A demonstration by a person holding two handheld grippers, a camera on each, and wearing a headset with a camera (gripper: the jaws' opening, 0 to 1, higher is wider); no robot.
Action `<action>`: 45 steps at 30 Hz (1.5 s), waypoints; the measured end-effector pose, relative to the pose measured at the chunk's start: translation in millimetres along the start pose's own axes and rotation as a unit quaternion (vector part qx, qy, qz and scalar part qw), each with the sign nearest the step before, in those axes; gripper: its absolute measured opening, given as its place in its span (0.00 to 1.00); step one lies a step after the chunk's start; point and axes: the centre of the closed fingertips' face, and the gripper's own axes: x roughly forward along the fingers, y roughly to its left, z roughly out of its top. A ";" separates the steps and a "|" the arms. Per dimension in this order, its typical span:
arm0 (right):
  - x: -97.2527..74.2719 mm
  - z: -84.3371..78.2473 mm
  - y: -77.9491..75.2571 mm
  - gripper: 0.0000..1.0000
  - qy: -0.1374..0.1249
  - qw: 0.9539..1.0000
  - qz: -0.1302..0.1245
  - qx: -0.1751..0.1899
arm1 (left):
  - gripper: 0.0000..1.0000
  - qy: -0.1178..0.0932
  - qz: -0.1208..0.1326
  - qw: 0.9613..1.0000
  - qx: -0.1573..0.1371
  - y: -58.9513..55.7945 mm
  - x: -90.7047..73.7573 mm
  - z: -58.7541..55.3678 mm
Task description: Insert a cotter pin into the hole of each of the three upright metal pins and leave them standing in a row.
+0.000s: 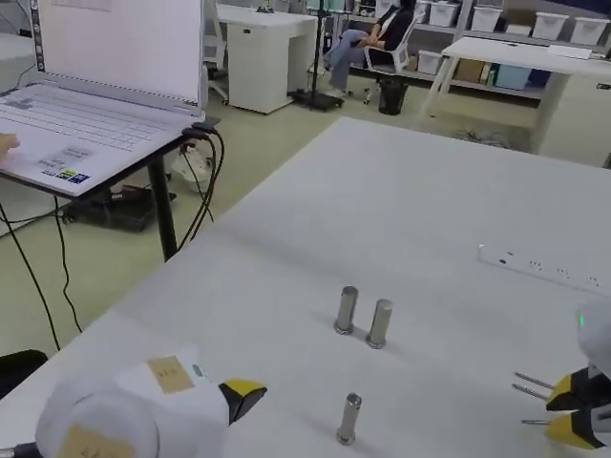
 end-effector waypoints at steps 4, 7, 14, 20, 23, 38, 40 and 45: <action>2.1 0.2 0.5 0.04 0.009 1.000 0.007 -0.007 | 0.94 0.004 0.001 1.000 0.004 -0.5 -1.9 0.6; 3.1 0.6 2.9 0.00 0.015 1.000 0.015 -0.013 | 0.94 0.004 0.002 1.000 0.005 0.6 -3.1 1.3; 4.6 0.3 1.2 0.00 0.027 0.999 0.021 -0.024 | 0.94 0.006 0.001 1.000 0.004 2.3 -2.1 -0.5; 5.7 1.7 1.8 0.00 0.050 0.998 0.017 -0.025 | 0.93 0.005 -0.001 1.000 -0.004 1.2 -0.1 -2.4; 5.8 0.8 2.2 0.00 0.072 0.996 0.024 -0.049 | 0.93 0.008 -0.002 1.000 -0.004 0.9 1.1 -4.2; 5.0 1.1 2.1 0.00 0.060 0.997 0.054 0.009 | 0.91 0.007 0.003 1.000 -0.010 3.8 0.3 -1.8; 5.4 1.7 3.0 0.00 0.066 0.997 0.048 0.006 | 0.91 0.005 0.003 1.000 -0.011 4.3 0.6 -0.7; 5.3 1.1 3.4 0.00 0.078 0.996 0.039 -0.010 | 0.91 0.007 0.002 1.000 -0.010 4.9 1.6 -1.1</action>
